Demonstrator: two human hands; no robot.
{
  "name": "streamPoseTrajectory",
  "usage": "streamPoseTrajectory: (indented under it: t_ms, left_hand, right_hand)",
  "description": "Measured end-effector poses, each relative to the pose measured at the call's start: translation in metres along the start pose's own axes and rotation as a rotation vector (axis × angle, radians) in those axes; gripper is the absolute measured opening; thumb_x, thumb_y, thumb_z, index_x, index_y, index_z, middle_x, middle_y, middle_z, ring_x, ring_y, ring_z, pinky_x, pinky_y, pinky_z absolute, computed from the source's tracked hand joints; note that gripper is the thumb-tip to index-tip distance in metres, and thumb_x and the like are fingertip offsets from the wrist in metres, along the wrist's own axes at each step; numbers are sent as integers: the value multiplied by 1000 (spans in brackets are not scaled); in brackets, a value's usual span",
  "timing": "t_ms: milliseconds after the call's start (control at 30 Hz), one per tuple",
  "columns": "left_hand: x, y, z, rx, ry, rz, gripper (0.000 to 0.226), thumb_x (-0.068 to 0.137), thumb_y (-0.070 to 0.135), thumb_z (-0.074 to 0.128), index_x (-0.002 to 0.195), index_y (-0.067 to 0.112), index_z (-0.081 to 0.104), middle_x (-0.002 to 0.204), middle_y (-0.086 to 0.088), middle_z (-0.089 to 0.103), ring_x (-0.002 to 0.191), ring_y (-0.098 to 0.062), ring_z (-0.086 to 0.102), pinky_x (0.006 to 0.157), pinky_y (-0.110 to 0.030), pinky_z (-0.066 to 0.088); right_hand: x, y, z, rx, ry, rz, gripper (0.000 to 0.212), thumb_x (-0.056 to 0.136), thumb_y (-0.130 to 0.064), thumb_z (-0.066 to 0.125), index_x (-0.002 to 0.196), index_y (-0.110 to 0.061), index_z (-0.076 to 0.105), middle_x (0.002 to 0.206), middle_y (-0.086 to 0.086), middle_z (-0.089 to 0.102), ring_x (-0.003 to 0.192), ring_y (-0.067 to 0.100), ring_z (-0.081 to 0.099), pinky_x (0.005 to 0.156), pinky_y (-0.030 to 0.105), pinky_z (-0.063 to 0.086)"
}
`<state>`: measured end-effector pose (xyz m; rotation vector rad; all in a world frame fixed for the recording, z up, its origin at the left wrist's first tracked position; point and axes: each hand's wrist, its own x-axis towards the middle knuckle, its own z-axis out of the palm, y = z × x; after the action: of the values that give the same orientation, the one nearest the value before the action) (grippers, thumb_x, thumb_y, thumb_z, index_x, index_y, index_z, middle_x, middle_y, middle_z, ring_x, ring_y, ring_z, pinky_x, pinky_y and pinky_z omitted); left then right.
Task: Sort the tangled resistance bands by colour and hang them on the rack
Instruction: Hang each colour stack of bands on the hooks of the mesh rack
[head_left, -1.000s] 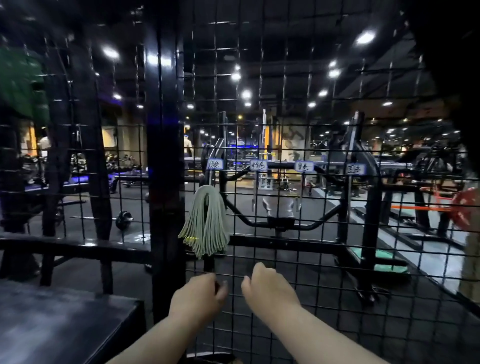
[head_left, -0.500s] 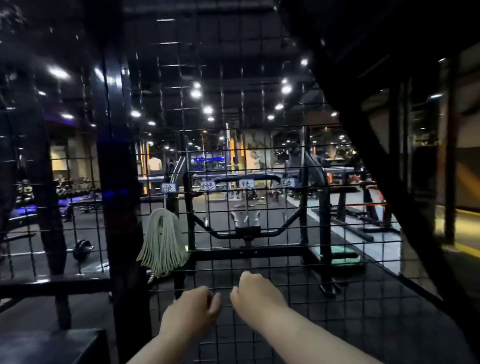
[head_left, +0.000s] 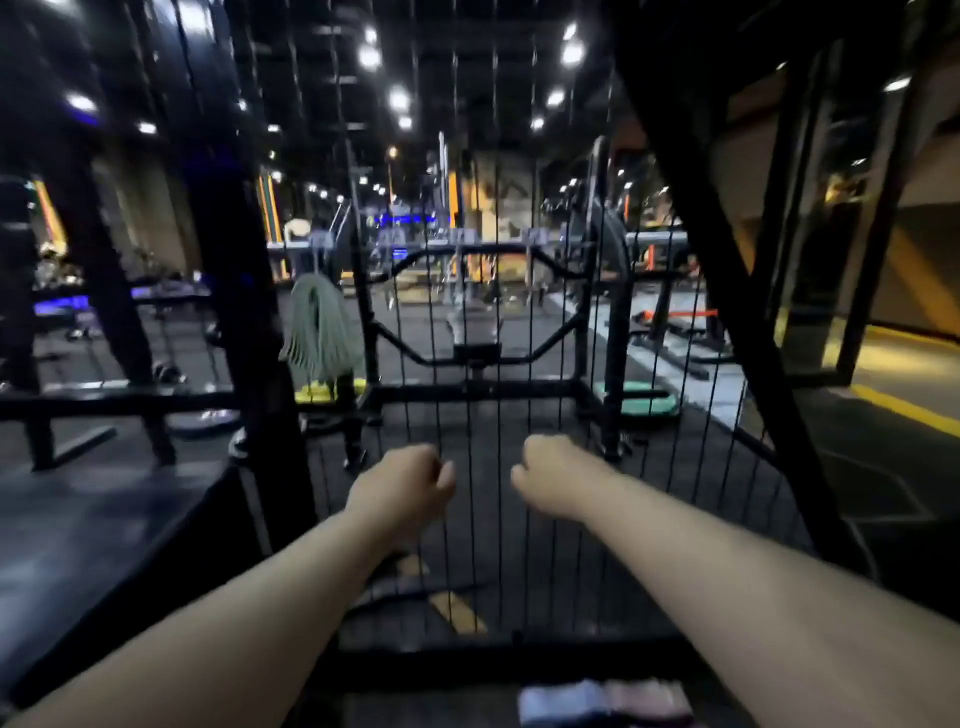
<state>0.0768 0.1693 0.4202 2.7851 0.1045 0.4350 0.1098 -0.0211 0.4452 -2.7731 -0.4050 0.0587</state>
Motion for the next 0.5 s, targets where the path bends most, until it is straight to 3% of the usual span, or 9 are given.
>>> streamPoseTrajectory:
  t_ms: [133,300,367,500]
  left_hand:
    - [-45,2,6,11,-42,5,35,98,44,45,77,19,58,76,1,65,65,-19,63,58,-29,48]
    - [-98,-1,22,-19,-143,-15,39,99,40,45,77,12,61,67,-3,68,57,-19,66,54,-25,47]
    - [-113,-1,30,-26,-146,-9,43,99,39,45,76,8,64,64,-3,69,52,-18,66,51,-22,42]
    - [-129,2,55,-25,-200,-13,44,100,39,44,76,8,65,66,-4,70,57,-20,70,55,-28,53]
  right_hand:
    - [-42,20,13,-30,-2,17,23,99,-28,46,89,-9,53,89,7,54,68,22,54,61,27,42]
    - [-86,40,37,-41,-102,20,34,101,-32,46,80,-8,58,76,11,72,68,29,70,75,36,60]
    - [-98,45,47,-61,-132,40,36,101,-29,46,83,-3,62,69,11,74,64,29,73,73,36,61]
    - [-109,60,71,-43,-162,61,33,99,-28,48,88,-2,64,71,13,74,66,31,74,70,39,63]
